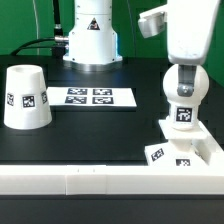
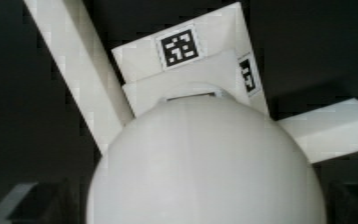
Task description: Assemble lamp
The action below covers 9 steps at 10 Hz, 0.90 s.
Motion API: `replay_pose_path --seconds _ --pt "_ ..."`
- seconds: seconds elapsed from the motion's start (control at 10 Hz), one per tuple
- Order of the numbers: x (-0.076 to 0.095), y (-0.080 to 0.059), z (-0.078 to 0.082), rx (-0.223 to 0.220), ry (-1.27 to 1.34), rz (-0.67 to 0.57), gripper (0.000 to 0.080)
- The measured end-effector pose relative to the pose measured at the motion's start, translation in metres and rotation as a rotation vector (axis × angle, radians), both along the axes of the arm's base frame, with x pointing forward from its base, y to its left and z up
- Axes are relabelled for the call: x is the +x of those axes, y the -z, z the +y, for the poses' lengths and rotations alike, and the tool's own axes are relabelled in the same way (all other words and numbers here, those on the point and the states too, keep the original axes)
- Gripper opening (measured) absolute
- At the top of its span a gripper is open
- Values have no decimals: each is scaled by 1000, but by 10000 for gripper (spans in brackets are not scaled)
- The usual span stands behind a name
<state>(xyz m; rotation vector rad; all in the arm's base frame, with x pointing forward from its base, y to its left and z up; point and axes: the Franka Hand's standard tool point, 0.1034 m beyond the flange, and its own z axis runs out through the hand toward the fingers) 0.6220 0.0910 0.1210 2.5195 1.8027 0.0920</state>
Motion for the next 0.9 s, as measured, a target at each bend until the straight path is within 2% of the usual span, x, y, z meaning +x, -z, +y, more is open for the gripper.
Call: replay_pose_path --seconds 0.6,0.7,0.8,0.9 --pt "-3 9 -2 -68 -418 13 699" --pt "-3 10 -2 -72 -465 17 669" --pt "-3 11 -4 -73 -479 18 574" --pt "-3 11 -4 -73 -473 18 576"
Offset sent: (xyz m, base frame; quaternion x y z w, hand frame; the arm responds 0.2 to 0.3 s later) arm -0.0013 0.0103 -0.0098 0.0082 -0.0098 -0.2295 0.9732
